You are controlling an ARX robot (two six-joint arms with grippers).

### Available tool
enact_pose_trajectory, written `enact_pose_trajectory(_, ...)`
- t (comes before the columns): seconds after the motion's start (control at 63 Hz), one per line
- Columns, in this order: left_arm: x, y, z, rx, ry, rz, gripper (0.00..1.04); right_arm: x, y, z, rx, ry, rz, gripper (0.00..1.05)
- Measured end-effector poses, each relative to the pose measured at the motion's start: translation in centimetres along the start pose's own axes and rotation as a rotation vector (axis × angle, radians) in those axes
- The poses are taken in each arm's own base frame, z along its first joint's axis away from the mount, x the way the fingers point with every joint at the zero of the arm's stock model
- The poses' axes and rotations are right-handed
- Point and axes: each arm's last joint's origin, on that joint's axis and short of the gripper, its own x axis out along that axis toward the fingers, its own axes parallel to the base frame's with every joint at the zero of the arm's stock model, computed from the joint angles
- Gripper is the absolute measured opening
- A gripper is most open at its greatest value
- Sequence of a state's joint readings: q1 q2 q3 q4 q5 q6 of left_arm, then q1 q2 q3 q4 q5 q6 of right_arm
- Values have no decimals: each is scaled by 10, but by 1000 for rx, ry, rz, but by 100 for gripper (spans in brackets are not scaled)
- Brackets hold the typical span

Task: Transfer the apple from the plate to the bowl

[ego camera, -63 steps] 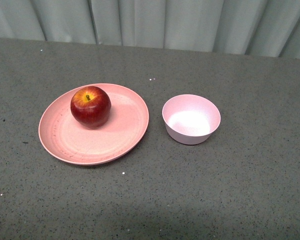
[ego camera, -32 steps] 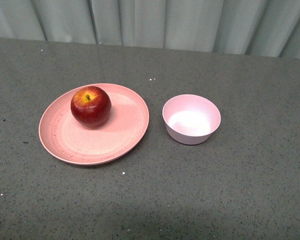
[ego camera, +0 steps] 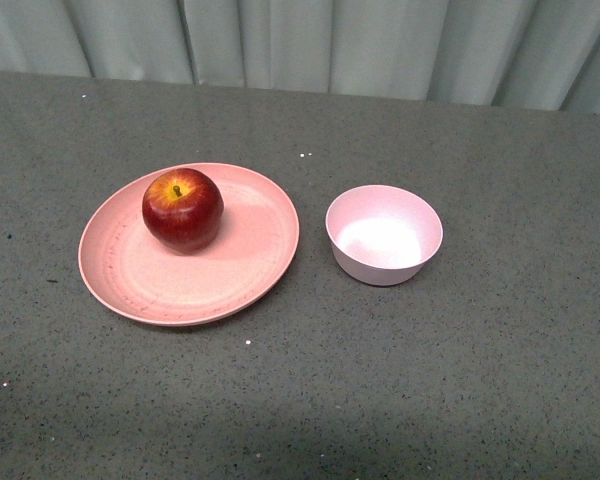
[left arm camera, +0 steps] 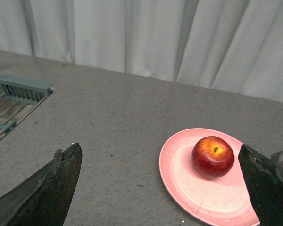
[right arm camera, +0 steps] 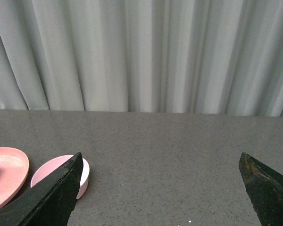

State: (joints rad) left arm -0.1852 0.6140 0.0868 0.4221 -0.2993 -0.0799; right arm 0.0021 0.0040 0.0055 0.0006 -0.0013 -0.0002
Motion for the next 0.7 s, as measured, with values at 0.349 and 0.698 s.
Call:
enact_pose_trajectory(0.349, 126, -62, -36, 66, 460, -159, 98, 0, 0, 0, 0, 0, 0, 95)
enact_pose_trajectory(0.698, 192, -100, -54, 80, 566, -145, 98, 0, 0, 0, 0, 0, 0, 95)
